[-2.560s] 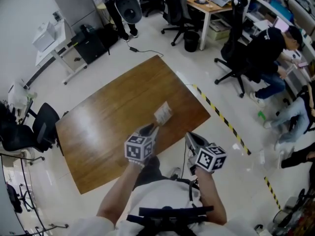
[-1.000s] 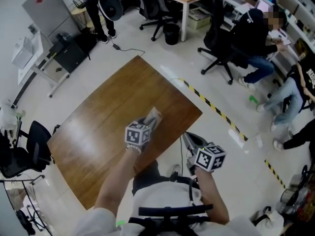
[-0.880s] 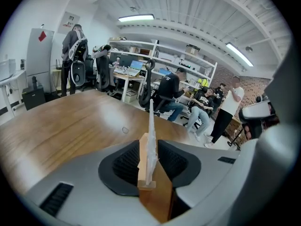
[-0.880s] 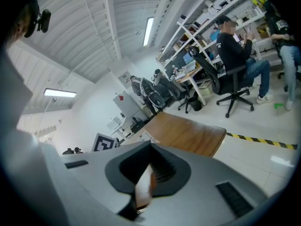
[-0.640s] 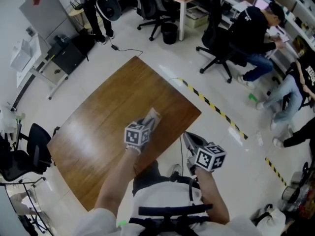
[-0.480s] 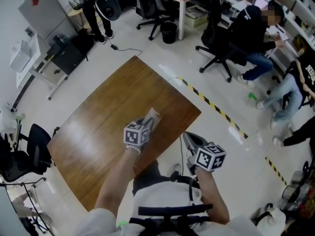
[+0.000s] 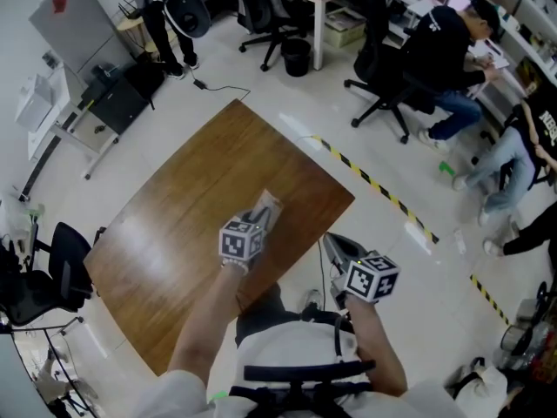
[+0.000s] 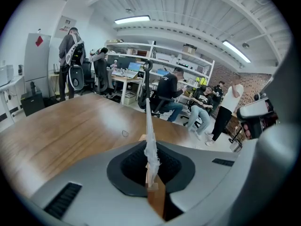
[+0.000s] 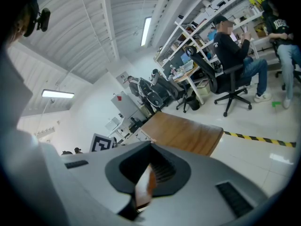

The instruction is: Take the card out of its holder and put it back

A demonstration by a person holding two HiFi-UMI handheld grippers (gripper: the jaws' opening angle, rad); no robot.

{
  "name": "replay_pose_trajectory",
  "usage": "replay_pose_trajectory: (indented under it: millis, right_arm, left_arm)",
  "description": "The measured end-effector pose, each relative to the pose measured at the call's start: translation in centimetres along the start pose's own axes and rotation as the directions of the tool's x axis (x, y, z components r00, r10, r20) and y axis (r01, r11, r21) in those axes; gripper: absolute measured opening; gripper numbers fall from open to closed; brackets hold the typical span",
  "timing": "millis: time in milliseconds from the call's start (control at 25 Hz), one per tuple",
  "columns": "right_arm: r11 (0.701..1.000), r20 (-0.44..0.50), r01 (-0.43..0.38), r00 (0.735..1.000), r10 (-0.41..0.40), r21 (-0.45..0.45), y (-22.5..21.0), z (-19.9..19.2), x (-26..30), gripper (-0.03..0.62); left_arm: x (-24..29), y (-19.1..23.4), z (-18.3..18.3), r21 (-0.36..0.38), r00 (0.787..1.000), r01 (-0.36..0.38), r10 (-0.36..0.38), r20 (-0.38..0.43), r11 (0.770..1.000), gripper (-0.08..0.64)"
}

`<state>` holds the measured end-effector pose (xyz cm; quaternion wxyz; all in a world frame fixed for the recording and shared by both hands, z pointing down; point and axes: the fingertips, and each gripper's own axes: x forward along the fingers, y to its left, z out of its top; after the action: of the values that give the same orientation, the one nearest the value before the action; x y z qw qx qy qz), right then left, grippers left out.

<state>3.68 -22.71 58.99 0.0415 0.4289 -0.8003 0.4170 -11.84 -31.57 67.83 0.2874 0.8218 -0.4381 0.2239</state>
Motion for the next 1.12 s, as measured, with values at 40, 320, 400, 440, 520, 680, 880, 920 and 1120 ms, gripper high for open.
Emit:
replay_pose_trajectory:
  millis: [40,320,400,440,520,680,880,920,1120]
  right_arm:
    - [1.000,0.000,-0.001,1.000,0.001,0.000,0.0,0.0,0.0,0.005]
    - [1.000,-0.002,-0.015,1.000,0.015,0.001,0.0,0.1,-0.1,0.005]
    - [1.000,-0.001,-0.022,1.000,0.022,0.000,0.0,0.2,-0.2,0.005]
    - [1.000,0.001,-0.025,1.000,0.025,-0.002,0.1,0.3,-0.2,0.005]
    - [0.999,0.004,-0.034,0.999,0.034,-0.003,0.2,0.4,-0.2,0.005]
    - [0.998,0.016,-0.057,0.998,0.057,-0.003,0.1,1.0,-0.4,0.005]
    - [0.996,0.026,-0.083,0.996,0.084,-0.013,0.5,1.8,-0.9,0.005]
    - [0.996,0.026,-0.090,0.996,0.091,-0.016,0.6,2.0,-1.0,0.005]
    - [0.990,0.024,-0.133,0.991,0.135,-0.046,1.3,2.6,-1.2,0.005]
  left_arm:
    - [-0.1,0.0,0.1,0.003,1.000,-0.001,0.001,0.002,1.000,0.015]
    - [-1.1,-0.5,1.1,0.010,1.000,-0.017,0.016,0.020,1.000,0.015]
    - [-1.7,-0.7,1.7,0.015,0.999,-0.020,0.020,0.031,1.000,0.015]
    - [-1.9,-0.7,1.9,0.018,0.999,-0.023,0.022,0.036,1.000,0.015]
    - [-2.4,-0.7,2.3,0.024,0.999,-0.030,0.029,0.045,0.999,0.014]
    - [-3.5,-1.0,3.4,0.033,0.997,-0.053,0.051,0.066,0.998,0.015]
    - [-5.8,-1.7,5.0,0.010,0.991,-0.065,0.064,0.116,0.998,0.015]
    - [-6.4,-1.9,5.4,-0.002,0.989,-0.067,0.066,0.134,0.998,0.015]
    - [-10.4,-2.3,7.0,-0.161,0.958,-0.026,0.070,0.278,0.987,0.015]
